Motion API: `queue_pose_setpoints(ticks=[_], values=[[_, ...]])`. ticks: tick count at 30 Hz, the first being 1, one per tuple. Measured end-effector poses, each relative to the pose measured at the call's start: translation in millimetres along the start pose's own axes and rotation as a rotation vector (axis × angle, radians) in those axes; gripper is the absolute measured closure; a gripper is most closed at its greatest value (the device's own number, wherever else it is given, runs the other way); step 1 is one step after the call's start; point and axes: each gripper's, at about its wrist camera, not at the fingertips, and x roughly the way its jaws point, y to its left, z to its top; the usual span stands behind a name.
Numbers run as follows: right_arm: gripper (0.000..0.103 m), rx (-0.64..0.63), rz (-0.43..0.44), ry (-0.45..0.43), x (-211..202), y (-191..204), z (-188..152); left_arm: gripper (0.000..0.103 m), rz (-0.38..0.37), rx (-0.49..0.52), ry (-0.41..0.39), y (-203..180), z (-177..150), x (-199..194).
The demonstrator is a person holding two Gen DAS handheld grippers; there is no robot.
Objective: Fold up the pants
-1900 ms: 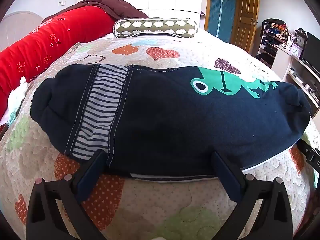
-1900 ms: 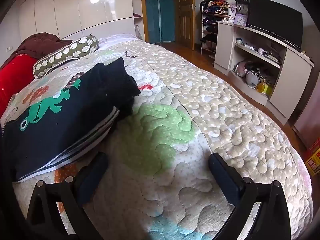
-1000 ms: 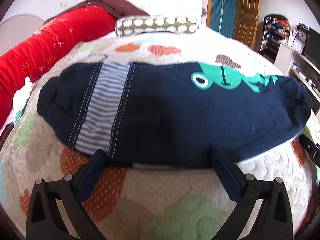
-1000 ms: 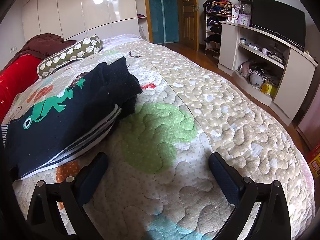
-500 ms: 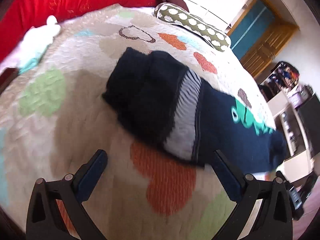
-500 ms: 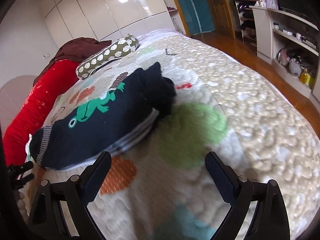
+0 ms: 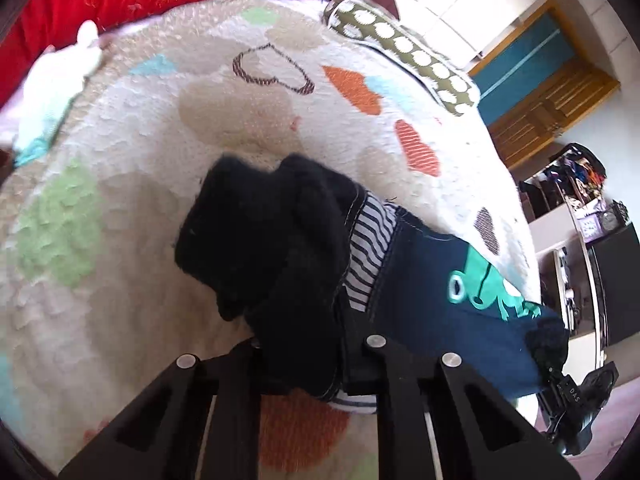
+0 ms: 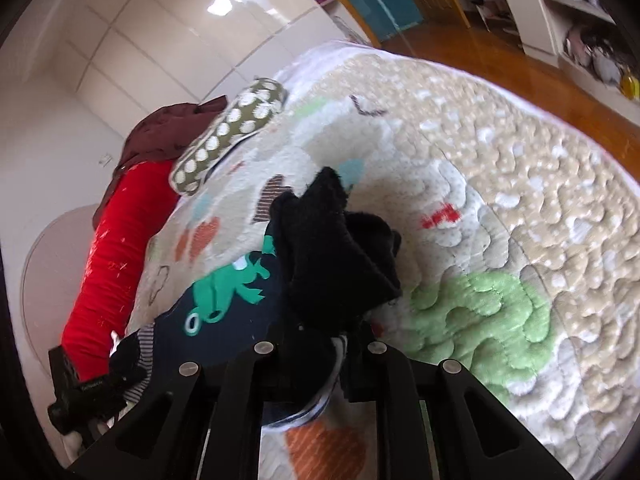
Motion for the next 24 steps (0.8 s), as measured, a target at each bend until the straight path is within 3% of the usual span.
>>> queue_pose_setpoints(ticks=[5,7,8,11,13,14,18,19,21,23,24], values=[[0.088,-0.086,0.052,0.001,-50.1,22.7,-26.8,0.089,-0.021,0.003,-0.059,8.7,-33.6,-59.9],[0.088,-0.098,0.063,-0.001,-66.3,23.3,-40.8,0.085,0.013,0.009,-0.092,15.4,-49.8,-71.3],[0.086,-0.103,0.05,0.002,-70.2,21.0,-50.2,0.075,0.053,0.006,-0.099,20.8,-60.0,-71.7],[0.078,-0.105,-0.061,0.048,-66.1,4.1,-78.1,0.071,0.173,0.002,-0.084,41.5,-86.9,-65.1],[0.076,-0.082,-0.122,0.084,-62.9,-9.4,-92.5,0.071,0.179,-0.016,-0.092,54.6,-97.3,-72.5],[0.074,-0.074,-0.105,0.075,-66.0,-12.2,-95.6,0.069,0.182,-0.022,-0.105,59.5,-99.5,-78.5],[0.062,-0.106,-0.151,-0.007,-91.7,-2.5,-96.2,0.062,0.174,-0.074,-0.191,74.2,-95.1,-114.2],[0.062,-0.136,-0.165,-0.037,-101.9,3.3,-99.5,0.053,0.158,-0.093,-0.211,77.1,-94.2,-121.9],[0.05,-0.201,-0.196,-0.122,-119.7,19.6,-101.3,0.04,0.124,-0.135,-0.25,83.4,-91.9,-135.6],[0.028,-0.261,-0.208,-0.242,-135.7,39.3,-105.7,0.034,0.1,-0.162,-0.272,88.8,-93.1,-145.0],[0.028,-0.283,-0.2,-0.265,-136.4,49.5,-104.4,0.034,0.087,-0.168,-0.274,90.5,-92.1,-147.0]])
